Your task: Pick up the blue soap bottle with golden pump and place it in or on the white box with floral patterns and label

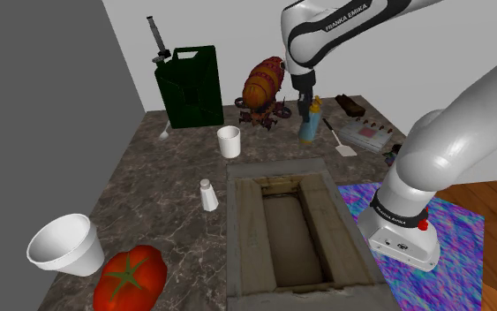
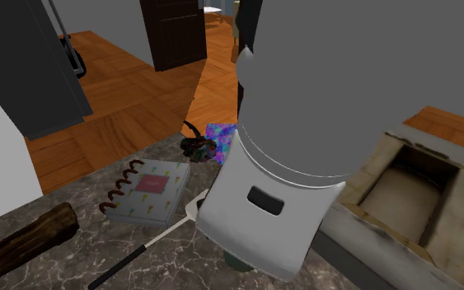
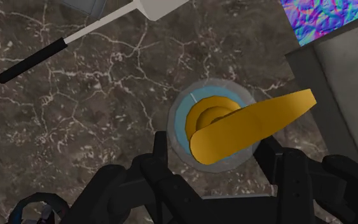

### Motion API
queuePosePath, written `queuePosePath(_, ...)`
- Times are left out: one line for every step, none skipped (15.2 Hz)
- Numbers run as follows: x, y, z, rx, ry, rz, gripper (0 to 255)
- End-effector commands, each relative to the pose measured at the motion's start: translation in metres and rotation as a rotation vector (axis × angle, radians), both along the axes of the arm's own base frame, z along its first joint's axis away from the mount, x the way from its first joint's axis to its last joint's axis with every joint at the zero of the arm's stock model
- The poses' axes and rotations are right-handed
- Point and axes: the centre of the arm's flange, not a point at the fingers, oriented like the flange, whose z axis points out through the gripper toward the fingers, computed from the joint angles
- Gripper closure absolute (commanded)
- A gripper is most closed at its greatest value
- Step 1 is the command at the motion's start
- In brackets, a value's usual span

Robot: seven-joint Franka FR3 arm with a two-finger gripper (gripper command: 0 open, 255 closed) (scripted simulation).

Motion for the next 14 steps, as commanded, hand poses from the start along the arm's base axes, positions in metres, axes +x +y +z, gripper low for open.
queuePosePath(0.0,0.0,0.011,0.0,0.0,0.0,255)
queuePosePath(0.0,0.0,0.016,0.0,0.0,0.0,255)
queuePosePath(0.0,0.0,0.021,0.0,0.0,0.0,255)
queuePosePath(0.0,0.0,0.027,0.0,0.0,0.0,255)
queuePosePath(0.0,0.0,0.032,0.0,0.0,0.0,255)
queuePosePath(0.0,0.0,0.037,0.0,0.0,0.0,255)
queuePosePath(0.0,0.0,0.042,0.0,0.0,0.0,255)
queuePosePath(0.0,0.0,0.048,0.0,0.0,0.0,255)
queuePosePath(0.0,0.0,0.053,0.0,0.0,0.0,255)
queuePosePath(0.0,0.0,0.058,0.0,0.0,0.0,255)
queuePosePath(0.0,0.0,0.063,0.0,0.0,0.0,255)
queuePosePath(-0.008,-0.011,0.064,0.0,0.0,0.0,255)
queuePosePath(-0.015,-0.022,0.065,0.0,0.0,0.0,255)
queuePosePath(-0.022,-0.033,0.066,0.0,0.0,0.0,255)
